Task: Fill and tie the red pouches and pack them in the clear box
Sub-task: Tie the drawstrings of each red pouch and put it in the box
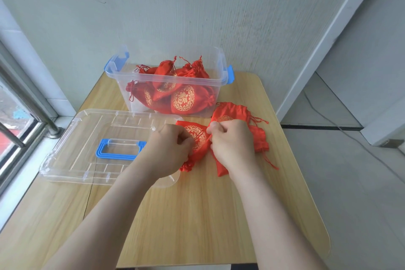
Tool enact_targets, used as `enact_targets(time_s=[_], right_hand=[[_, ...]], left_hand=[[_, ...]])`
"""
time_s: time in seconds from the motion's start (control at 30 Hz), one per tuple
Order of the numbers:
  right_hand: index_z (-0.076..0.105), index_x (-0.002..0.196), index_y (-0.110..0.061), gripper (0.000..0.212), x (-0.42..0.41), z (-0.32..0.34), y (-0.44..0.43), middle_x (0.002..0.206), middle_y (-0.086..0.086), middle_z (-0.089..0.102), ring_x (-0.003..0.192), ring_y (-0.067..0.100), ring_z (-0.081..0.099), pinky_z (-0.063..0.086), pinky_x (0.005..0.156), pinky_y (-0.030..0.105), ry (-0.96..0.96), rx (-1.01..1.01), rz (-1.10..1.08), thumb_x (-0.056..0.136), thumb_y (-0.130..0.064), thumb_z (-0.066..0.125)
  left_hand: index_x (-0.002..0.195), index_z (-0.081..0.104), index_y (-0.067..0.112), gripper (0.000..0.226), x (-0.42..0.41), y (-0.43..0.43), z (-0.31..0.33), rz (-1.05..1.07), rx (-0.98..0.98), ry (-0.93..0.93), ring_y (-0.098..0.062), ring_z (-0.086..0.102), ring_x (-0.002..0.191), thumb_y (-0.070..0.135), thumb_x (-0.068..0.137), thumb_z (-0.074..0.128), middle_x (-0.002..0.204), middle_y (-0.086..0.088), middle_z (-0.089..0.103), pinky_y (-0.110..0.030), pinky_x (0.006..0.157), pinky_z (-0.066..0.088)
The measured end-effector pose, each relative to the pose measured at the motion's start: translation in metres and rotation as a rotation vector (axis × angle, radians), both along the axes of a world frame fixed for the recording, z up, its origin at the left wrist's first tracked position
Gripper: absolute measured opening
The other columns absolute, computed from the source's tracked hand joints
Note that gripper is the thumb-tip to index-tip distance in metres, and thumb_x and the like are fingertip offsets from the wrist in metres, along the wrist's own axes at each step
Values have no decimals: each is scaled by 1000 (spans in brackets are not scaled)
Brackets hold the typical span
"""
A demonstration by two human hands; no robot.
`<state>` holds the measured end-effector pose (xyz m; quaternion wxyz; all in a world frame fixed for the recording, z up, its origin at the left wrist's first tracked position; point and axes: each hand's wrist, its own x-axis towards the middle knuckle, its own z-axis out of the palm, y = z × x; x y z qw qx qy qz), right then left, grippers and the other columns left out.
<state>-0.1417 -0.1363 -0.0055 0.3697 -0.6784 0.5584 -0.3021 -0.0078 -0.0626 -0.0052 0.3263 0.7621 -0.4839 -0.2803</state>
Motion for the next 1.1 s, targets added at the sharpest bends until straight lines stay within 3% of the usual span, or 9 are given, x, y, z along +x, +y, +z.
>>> enact_targets(time_s=[0.17,0.27,0.4,0.5,0.6,0.73,0.87,0.97,1.1], right_hand=[[75,80,-3,41,-7,7,-2,70,16,71,65,36,69,62,66,51,-76,-3,82,100,-39,67],[78,90,-9,26,-11,18,0,71,4,73,57,14,66,58,57,31,-192,119,224,104,-28,67],[80,93,-17,20,-10,16,-2,77,-5,78,58,-2,61,50,64,22,-170,76,289,104,-26,67],[81,94,-18,20,-11,16,-2,80,-6,79,66,-1,67,53,72,25,-205,115,291,104,-29,67],[81,98,-19,16,-12,19,-2,81,-6,79,74,1,72,53,72,19,-237,118,282,104,-29,69],[69,126,-25,24,-10,22,-1,88,-9,81,82,-3,73,49,72,18,-323,159,228,102,-21,70],[69,103,-31,34,-10,23,-1,88,-11,78,70,-5,63,48,72,21,-178,-15,248,85,-3,69],[72,97,-34,30,-11,26,3,91,-16,73,81,-10,59,43,71,10,44,-167,362,76,-14,81],[74,101,-36,28,-12,22,6,89,-18,70,95,3,63,52,87,26,146,-307,402,75,-32,87]], left_hand=[[85,74,8,21,2,2,3,45,-10,85,-20,73,61,15,101,63,69,-7,76,-36,68,64],[89,76,6,19,2,4,9,34,-27,178,-14,69,56,14,101,64,71,-9,76,-23,56,56],[89,78,4,21,2,5,16,-8,-23,263,-13,68,58,16,101,66,72,-9,76,-21,58,56],[93,78,0,17,1,5,20,-42,-1,360,-17,67,60,6,98,62,71,-10,72,-24,60,56],[89,76,-3,20,3,6,21,-101,7,352,-17,67,63,15,97,70,74,-13,73,-25,64,57],[86,76,-1,30,6,6,18,-96,-16,344,-18,66,62,23,101,70,76,-17,74,-26,64,56],[88,77,-2,31,10,5,14,-20,-34,409,-21,64,65,22,104,68,77,-17,73,-34,70,58],[92,79,-1,30,12,4,13,13,-28,465,-22,61,66,23,105,66,75,-15,70,-38,73,56],[94,82,4,27,13,4,14,31,-7,538,-23,59,69,26,102,69,78,-16,69,-35,74,54]])
